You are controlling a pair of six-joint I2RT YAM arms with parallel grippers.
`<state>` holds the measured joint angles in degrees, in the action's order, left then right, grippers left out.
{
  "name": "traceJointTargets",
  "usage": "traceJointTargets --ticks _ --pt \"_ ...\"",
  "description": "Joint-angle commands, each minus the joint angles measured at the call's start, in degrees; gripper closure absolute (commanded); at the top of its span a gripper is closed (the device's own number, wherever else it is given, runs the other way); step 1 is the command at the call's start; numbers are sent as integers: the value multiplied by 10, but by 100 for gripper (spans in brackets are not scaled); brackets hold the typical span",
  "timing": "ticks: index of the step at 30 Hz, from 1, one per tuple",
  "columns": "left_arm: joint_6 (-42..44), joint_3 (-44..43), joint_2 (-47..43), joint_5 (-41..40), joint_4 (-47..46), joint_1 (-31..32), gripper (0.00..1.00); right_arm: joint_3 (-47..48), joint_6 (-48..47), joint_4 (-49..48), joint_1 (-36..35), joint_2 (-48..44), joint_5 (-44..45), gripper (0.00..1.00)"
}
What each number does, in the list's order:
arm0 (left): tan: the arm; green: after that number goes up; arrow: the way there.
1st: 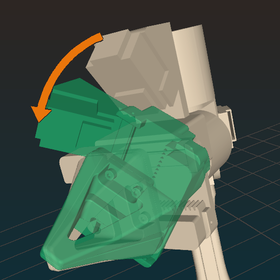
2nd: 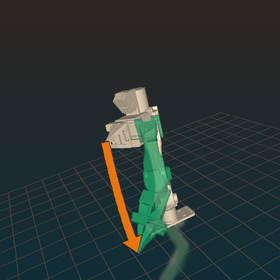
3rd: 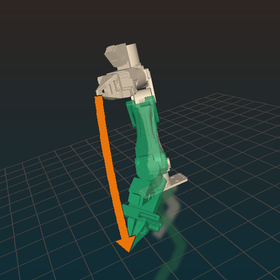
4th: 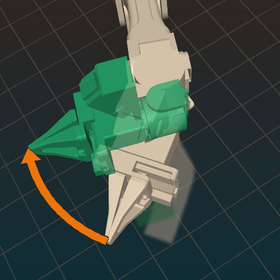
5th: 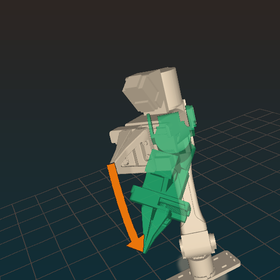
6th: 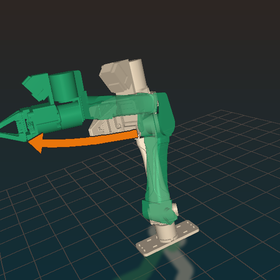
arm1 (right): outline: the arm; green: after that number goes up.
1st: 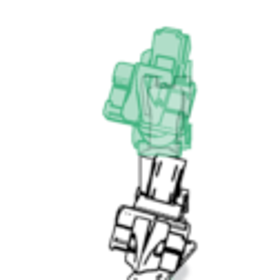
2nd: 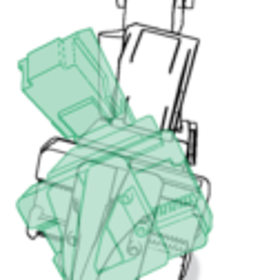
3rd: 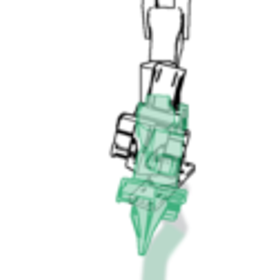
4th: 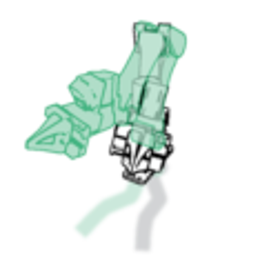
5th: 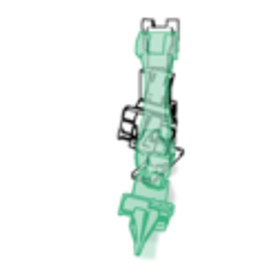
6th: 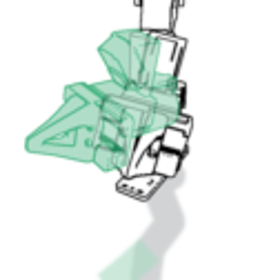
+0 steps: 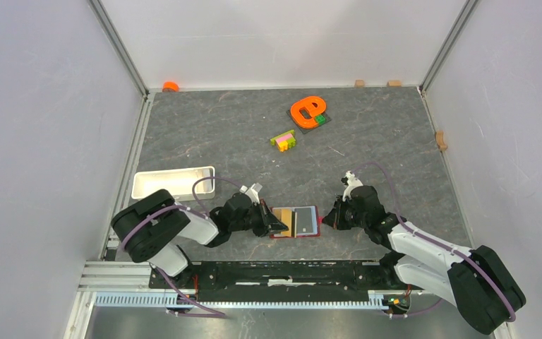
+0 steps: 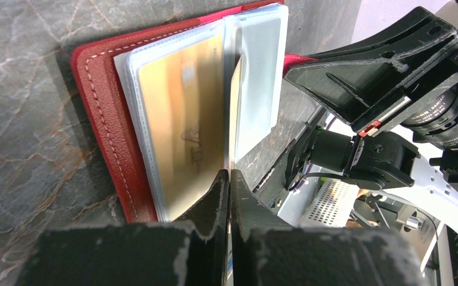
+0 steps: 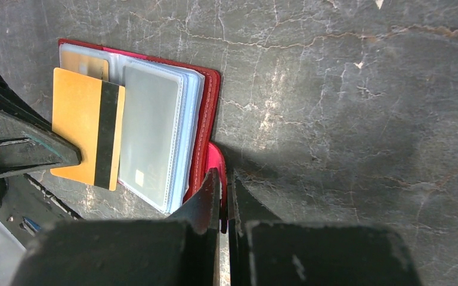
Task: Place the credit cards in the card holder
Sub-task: Insert the credit card into the card holder.
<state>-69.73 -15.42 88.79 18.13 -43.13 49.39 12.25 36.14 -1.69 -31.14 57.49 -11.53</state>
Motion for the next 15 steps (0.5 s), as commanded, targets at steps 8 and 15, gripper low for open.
traceJointTargets --ticks 8,15 --pt "-13 17 34 -15 -60 5 98 12 -14 40 -1 -3 25 100" --pt "-24 30 29 -36 -63 5 98 13 -16 47 -1 -8 31 100"
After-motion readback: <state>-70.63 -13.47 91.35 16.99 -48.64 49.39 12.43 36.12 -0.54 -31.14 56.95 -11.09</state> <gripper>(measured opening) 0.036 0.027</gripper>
